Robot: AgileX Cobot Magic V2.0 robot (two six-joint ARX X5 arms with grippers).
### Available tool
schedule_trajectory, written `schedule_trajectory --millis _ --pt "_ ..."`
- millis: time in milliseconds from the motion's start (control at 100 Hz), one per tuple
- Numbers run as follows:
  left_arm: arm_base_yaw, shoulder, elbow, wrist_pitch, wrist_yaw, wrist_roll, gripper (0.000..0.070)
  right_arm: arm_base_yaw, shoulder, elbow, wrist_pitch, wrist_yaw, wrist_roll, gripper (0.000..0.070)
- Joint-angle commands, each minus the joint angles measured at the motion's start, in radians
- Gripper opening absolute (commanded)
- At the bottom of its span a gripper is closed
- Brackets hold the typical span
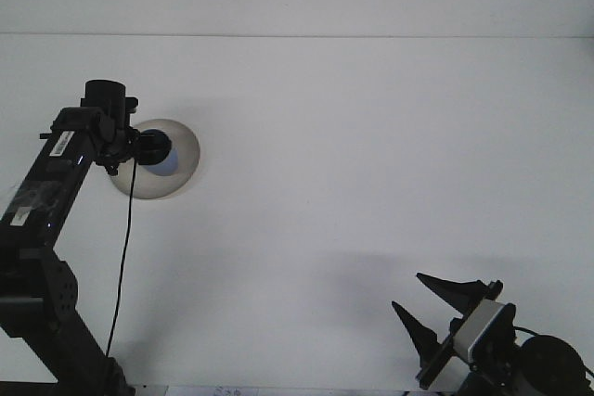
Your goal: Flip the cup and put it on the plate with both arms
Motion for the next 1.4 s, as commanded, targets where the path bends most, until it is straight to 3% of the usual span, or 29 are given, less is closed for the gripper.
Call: schedule_trajectory --millis 0,430,700,940,1050,1130,1390 --pt "0.001 0.022 0.052 -0.012 0.004 -0.021 0.0506 0.010 0.002 0.003 0.009 0.004 0.017 0.0409" --pt "0.001 -0.080 0.241 -0.148 0.004 -0.032 0.0505 0.010 0.002 0.003 -0.001 0.008 0.017 0.0409" --pt "-0.021 -0.426 0.191 -0.126 0.005 -0.058 0.0505 0.010 0.002 0.003 -0.006 0.182 0.016 0.0428" --pt "-0.126 -0.847 -0.241 0.078 0.007 -0.127 0.0503 0.010 0.002 0.003 -0.006 0.315 0.016 0.0429" --pt "-0.210 -1.022 -0.478 0.166 0.100 -0.155 0.0503 0.010 0.002 -0.002 -0.006 0.335 0.015 0.0429" --pt "-0.281 -1.136 -0.651 0.222 0.180 -0.221 0.0503 0.010 0.002 -0.006 -0.005 0.341 0.011 0.0429" --pt "-0.378 -1.313 -0.924 0.287 0.182 -0.270 0.0489 0.010 0.002 -0.034 -0.005 0.340 0.011 0.0419"
